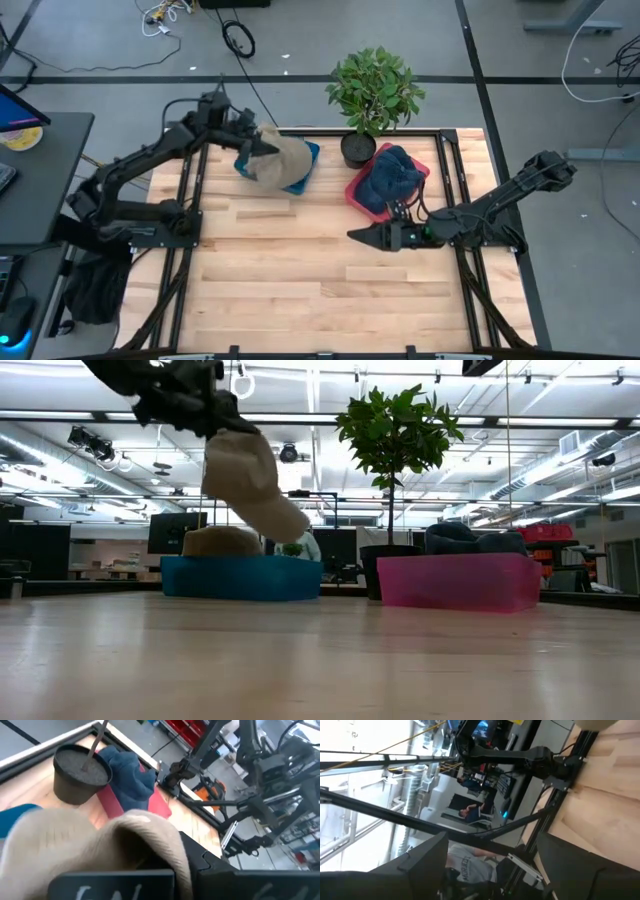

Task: Pick & Place hat
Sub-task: Put the brown cap into the blue bin

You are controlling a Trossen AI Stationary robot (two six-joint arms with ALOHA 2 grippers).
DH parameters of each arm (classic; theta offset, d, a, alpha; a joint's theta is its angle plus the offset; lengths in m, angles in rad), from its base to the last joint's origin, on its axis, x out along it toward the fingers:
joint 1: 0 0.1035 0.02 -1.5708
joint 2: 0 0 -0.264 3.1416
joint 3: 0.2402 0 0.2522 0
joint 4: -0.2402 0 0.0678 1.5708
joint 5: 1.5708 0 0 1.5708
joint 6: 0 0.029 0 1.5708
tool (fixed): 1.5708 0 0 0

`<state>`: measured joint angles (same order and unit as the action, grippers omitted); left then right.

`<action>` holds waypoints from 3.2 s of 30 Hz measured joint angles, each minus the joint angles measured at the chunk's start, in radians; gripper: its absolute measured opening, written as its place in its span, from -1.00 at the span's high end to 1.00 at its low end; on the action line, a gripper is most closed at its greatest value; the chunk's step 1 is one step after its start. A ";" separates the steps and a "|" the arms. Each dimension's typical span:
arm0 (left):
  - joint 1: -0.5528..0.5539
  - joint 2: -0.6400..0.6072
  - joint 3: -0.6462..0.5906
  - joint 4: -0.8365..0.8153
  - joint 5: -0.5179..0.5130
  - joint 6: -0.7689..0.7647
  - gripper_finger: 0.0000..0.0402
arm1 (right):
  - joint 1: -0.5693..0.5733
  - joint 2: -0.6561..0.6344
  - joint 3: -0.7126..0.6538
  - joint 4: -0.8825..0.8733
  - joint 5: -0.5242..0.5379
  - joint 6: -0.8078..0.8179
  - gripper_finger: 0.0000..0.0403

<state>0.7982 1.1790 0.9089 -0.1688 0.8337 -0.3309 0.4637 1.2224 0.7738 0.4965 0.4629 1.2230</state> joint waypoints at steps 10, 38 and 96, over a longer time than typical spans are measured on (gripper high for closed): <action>0.094 0.159 0.000 0.102 0.084 0.033 0.99 | -0.014 0.000 0.000 0.000 0.001 0.026 -0.52; 0.243 0.294 0.196 -0.293 0.273 0.335 0.99 | -0.040 0.000 0.000 -0.023 0.045 0.026 -0.52; 0.140 0.394 0.201 -0.144 -0.343 0.472 -0.45 | -0.072 0.000 0.000 -0.053 0.018 0.017 -0.52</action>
<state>0.9382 1.5734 1.1101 -0.3132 0.4906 0.1413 0.3916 1.2228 0.7738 0.4431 0.4808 1.2403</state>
